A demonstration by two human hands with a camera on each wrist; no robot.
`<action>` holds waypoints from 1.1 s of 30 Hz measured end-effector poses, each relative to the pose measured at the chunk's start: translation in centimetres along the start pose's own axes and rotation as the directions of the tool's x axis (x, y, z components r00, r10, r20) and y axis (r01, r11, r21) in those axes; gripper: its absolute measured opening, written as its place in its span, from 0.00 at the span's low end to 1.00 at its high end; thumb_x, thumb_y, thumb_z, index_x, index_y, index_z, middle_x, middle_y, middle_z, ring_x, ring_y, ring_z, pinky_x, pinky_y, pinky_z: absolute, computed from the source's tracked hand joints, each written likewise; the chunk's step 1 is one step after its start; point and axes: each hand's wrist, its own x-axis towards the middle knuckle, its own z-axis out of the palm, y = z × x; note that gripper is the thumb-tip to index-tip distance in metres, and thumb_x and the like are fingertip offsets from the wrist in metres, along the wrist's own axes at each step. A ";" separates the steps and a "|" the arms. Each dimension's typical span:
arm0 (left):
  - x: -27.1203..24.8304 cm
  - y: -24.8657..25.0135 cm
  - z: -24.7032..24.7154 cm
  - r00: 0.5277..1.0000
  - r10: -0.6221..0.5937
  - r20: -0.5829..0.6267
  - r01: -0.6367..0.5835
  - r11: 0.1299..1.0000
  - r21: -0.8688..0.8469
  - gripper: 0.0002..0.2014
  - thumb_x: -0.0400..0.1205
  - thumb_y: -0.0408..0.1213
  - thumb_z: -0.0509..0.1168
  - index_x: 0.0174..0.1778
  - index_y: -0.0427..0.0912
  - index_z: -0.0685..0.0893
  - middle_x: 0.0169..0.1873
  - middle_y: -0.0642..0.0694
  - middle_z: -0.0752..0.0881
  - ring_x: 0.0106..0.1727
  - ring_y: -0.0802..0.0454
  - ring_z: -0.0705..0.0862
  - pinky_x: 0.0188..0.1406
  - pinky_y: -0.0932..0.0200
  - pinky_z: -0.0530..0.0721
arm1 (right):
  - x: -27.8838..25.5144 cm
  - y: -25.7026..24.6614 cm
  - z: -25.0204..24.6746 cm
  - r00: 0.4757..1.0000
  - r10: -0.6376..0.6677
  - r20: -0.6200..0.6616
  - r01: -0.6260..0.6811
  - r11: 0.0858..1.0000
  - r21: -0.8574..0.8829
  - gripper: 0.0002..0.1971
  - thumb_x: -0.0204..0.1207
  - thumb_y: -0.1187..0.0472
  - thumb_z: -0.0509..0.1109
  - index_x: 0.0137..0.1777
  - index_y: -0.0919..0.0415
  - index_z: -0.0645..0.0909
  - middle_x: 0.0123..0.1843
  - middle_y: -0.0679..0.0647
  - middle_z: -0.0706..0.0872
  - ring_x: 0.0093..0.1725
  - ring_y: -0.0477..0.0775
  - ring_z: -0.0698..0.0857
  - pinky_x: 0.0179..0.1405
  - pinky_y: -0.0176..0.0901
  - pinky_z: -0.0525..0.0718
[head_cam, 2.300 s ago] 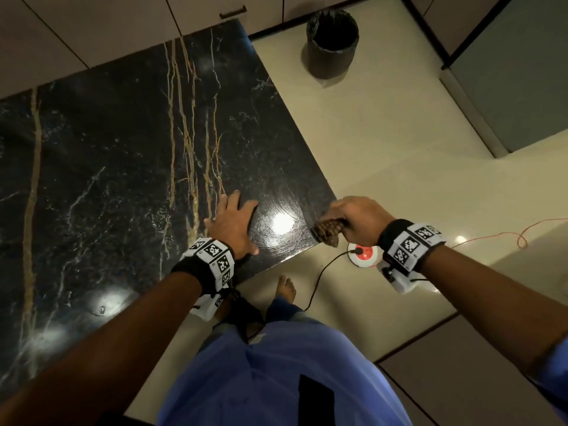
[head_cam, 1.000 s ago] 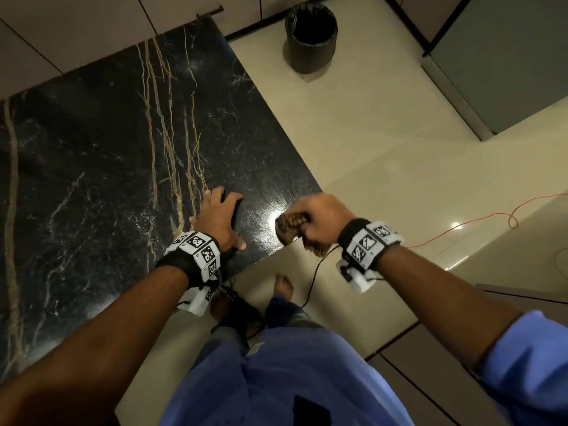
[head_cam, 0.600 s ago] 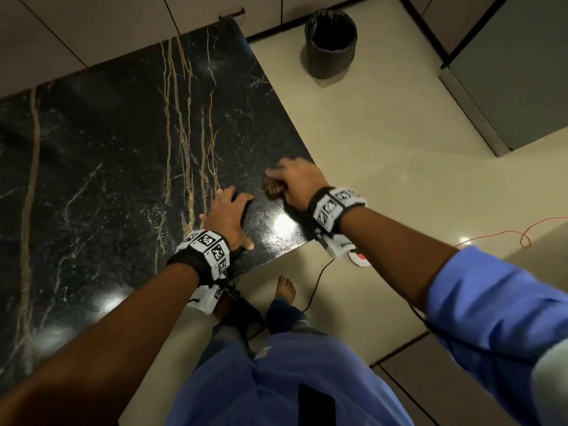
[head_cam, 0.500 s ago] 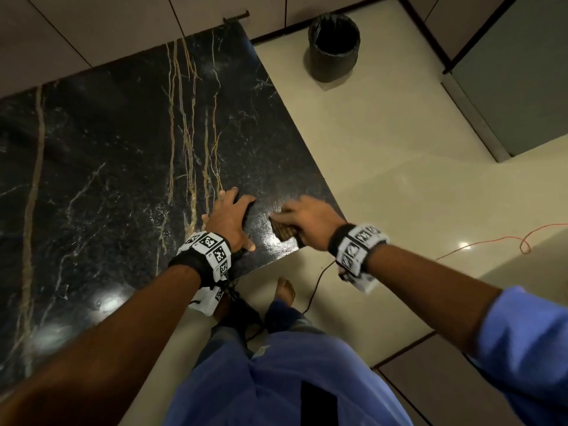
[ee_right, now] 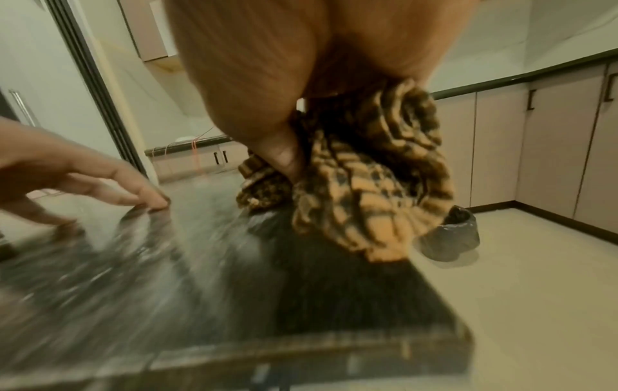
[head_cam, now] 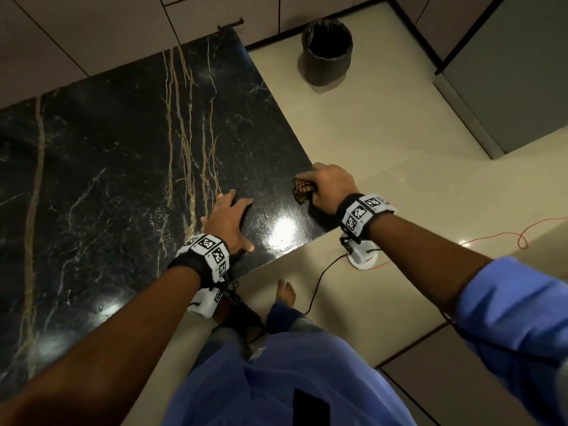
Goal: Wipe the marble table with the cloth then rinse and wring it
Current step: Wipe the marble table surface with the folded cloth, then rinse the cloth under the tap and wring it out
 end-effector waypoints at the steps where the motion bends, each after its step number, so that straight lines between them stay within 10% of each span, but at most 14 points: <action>1: -0.1 0.0 0.1 1.000 0.003 -0.006 -0.003 1.000 -0.004 0.52 0.59 0.40 0.85 0.78 0.56 0.66 0.84 0.46 0.52 0.84 0.40 0.49 0.74 0.22 0.51 | -0.7 -0.1 0.4 0.999 0.032 -0.004 -0.032 1.000 -0.001 0.22 0.73 0.60 0.68 0.67 0.46 0.81 0.54 0.50 0.84 0.53 0.58 0.83 0.48 0.47 0.81; 8: -2.2 -2.7 0.9 0.992 0.091 -0.084 -0.092 0.996 -0.011 0.38 0.69 0.46 0.79 0.75 0.47 0.73 0.82 0.43 0.60 0.81 0.41 0.61 0.79 0.41 0.65 | -8.0 -2.7 2.6 0.968 0.252 0.007 -0.252 0.968 -0.019 0.21 0.69 0.57 0.70 0.63 0.55 0.75 0.57 0.55 0.82 0.50 0.64 0.85 0.46 0.50 0.81; 14: -7.7 -7.9 1.4 0.975 0.049 -0.216 -0.086 0.982 -0.167 0.23 0.77 0.45 0.72 0.68 0.48 0.78 0.67 0.48 0.78 0.65 0.47 0.79 0.64 0.51 0.78 | -7.4 -11.2 3.8 0.978 0.024 0.209 -0.036 0.998 0.053 0.20 0.67 0.58 0.70 0.61 0.50 0.82 0.58 0.51 0.87 0.58 0.57 0.84 0.56 0.46 0.79; 24: -24.6 -25.4 4.0 0.856 -0.371 -0.360 0.143 0.838 -0.526 0.18 0.76 0.45 0.72 0.62 0.51 0.83 0.55 0.52 0.87 0.54 0.53 0.86 0.53 0.54 0.84 | -5.7 -35.2 9.5 0.874 -0.335 0.353 0.227 0.922 0.313 0.16 0.66 0.58 0.79 0.54 0.48 0.84 0.51 0.46 0.89 0.51 0.49 0.85 0.54 0.41 0.82; 28: -34.0 -32.9 6.2 0.730 -0.562 -0.388 0.108 0.656 -0.747 0.17 0.76 0.41 0.74 0.61 0.51 0.83 0.52 0.54 0.86 0.49 0.59 0.85 0.51 0.53 0.86 | -7.6 -46.3 12.8 0.769 -0.518 0.374 0.372 0.839 0.397 0.18 0.63 0.54 0.82 0.45 0.48 0.74 0.46 0.43 0.87 0.43 0.50 0.83 0.44 0.43 0.79; 33: -44.6 -38.4 8.9 0.566 -0.723 -0.396 0.035 0.501 -0.865 0.26 0.77 0.35 0.73 0.72 0.48 0.76 0.65 0.50 0.79 0.57 0.55 0.83 0.47 0.68 0.79 | -11.6 -58.6 16.3 0.510 -0.759 0.404 0.589 0.651 0.479 0.18 0.60 0.58 0.85 0.43 0.51 0.77 0.40 0.45 0.86 0.41 0.48 0.83 0.38 0.39 0.76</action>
